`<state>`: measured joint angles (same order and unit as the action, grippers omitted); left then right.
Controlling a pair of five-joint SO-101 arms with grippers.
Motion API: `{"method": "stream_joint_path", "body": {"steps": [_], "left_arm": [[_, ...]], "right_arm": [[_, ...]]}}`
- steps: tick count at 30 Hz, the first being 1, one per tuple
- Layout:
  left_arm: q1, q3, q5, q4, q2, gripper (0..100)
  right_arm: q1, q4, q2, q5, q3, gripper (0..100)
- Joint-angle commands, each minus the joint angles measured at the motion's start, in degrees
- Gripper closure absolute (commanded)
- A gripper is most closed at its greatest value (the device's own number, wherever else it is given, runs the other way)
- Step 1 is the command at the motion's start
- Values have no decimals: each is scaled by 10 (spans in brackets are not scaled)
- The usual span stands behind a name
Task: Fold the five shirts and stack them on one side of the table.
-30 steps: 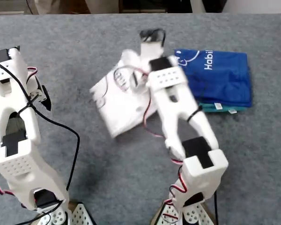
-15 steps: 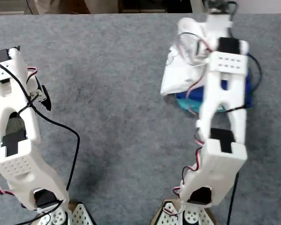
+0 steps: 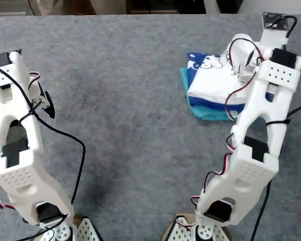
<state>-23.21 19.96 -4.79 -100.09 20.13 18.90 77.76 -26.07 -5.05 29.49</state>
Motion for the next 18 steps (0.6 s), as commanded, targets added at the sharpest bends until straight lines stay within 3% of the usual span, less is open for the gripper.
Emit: {"method": "stream_joint_path", "body": {"steps": [1,4,7,13,18], "left_arm": [[0,4,-4,-6,-32,829],[-2,4,-4,-6,-32,829],[-5,4,-4,-6,-33,829],[-15,8,-24,-7,-48,829],[-71,10,-77,-7,-127,825]], "right_arm": [[8,33,6,6,34,744],[8,51,8,19,38,486],[10,79,18,21,56,366],[8,140,43,21,114,442],[5,199,52,40,156,689]]}}
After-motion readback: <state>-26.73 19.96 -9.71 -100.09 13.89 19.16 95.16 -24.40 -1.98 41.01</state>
